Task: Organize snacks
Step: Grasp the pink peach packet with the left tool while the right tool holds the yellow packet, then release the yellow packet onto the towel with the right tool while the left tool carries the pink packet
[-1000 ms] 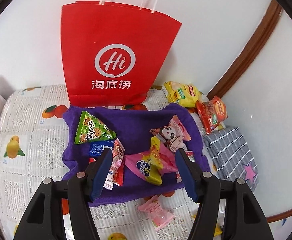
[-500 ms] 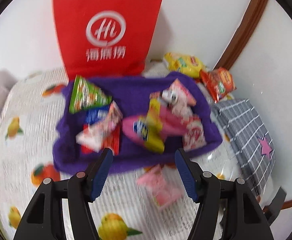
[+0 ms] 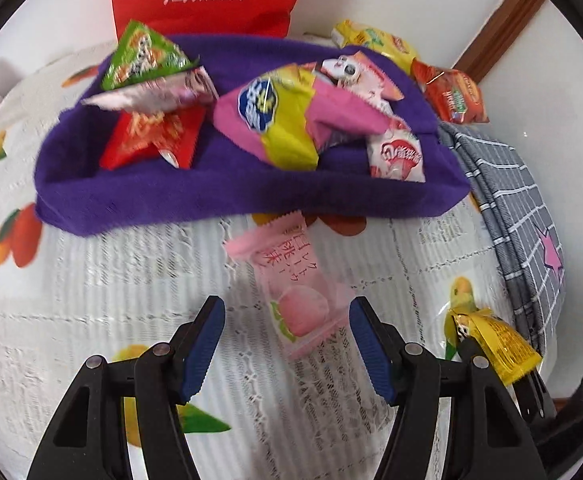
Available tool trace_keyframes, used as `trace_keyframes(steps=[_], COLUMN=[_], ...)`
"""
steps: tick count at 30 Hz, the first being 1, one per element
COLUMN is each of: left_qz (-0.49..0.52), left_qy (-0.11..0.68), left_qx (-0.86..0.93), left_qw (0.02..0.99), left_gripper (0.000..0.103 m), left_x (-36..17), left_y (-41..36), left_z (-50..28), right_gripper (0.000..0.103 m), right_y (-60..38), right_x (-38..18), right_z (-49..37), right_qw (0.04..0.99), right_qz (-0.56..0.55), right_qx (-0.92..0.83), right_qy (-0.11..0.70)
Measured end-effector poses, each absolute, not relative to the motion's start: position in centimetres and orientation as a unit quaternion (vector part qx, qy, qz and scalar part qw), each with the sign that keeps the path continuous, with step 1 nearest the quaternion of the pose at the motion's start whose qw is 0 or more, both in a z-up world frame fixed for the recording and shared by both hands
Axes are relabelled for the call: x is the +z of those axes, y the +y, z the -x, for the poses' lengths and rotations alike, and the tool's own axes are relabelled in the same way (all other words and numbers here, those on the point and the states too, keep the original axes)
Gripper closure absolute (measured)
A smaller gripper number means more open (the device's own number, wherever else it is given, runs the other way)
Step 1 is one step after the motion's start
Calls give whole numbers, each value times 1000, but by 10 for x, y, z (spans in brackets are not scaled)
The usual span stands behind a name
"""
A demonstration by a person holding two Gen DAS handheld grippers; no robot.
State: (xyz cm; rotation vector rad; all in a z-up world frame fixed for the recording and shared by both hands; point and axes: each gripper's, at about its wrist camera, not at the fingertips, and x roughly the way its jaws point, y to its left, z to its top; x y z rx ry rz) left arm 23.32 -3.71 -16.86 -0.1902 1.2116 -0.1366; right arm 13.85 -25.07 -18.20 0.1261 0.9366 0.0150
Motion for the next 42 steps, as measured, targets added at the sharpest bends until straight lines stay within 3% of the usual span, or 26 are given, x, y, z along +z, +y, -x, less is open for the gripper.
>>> trace_keyframes(steps=[7, 15, 42], left_qz=[92, 38, 86], left_qy=[554, 529, 497], left_qx=[-60, -49, -132], left_qw=[825, 846, 853], left_gripper=[41, 48, 51], left_x=[-176, -177, -134], left_y=[-52, -63, 15], left_z=[-243, -236, -156], right_gripper=[56, 55, 59], right_y=[-247, -245, -224], right_x=[-182, -183, -162], right_z=[-139, -139, -135], right_qw=[890, 890, 889], right_qz=[-53, -45, -36], right_qx=[17, 17, 46], right_qy=[452, 454, 455])
